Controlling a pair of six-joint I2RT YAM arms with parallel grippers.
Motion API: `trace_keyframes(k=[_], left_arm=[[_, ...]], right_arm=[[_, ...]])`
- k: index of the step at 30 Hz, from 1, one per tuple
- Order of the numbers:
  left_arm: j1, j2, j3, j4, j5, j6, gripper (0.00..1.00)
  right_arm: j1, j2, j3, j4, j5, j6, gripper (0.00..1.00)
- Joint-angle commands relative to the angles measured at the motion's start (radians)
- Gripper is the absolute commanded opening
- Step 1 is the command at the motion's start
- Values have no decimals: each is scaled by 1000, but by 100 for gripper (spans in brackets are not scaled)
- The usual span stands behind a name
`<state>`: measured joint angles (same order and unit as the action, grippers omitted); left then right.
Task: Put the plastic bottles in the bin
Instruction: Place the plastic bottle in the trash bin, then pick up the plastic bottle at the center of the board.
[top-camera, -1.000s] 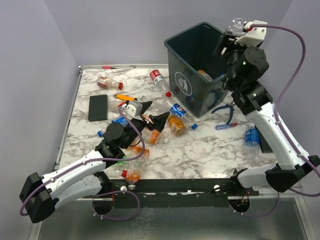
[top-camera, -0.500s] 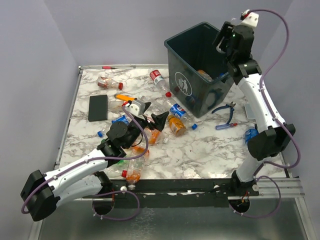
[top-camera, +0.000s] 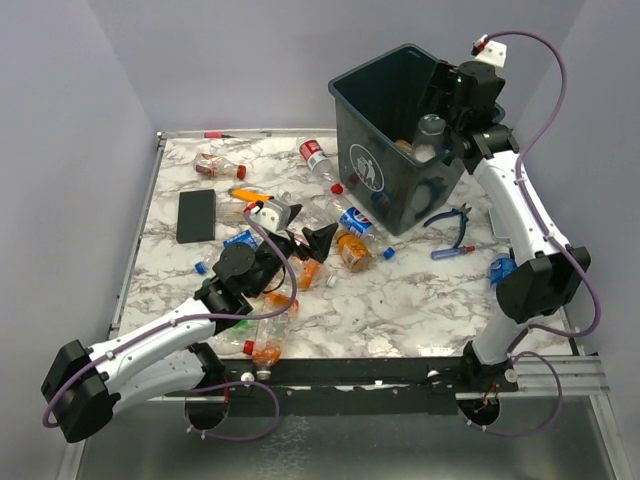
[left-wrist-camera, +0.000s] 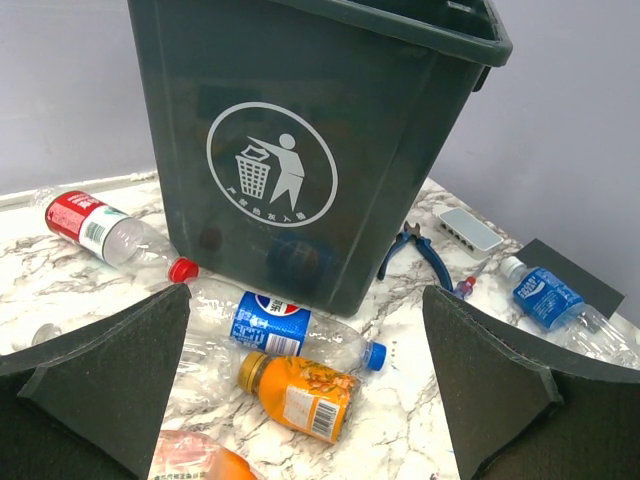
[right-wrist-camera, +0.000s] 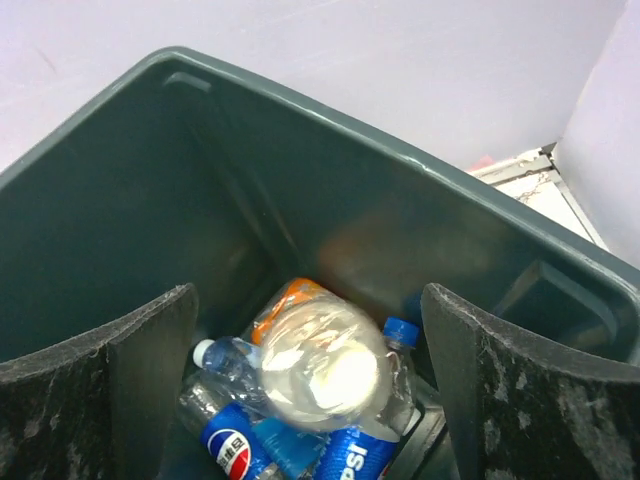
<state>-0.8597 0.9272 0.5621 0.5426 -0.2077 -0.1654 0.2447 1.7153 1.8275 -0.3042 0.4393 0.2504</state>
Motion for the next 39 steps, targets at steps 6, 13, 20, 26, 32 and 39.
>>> trace_keyframes(k=[6,13,20,26,32,39], left_arm=[[-6,6,7,-1,10,2,99],[-13,-2,8,-12,-13,10,99],[-21,10,27,-41,-24,-5,99],[-26,-11,27,-48,-45,-9,99],[-46,-12,25,-57,-78,12,99],[-48,-1,33,-66,-77,-4,99]], right_arm=[[2,-137,150,-150,-44,78,98],[4,-597,-279,-201,-28,232,96],[5,-928,-651,-504,132,381,96],[3,-976,-901,-592,175,594,96],[-36,-842,-1032,-517,280,646,98],[-318,-787,-1118,-391,238,547,99]])
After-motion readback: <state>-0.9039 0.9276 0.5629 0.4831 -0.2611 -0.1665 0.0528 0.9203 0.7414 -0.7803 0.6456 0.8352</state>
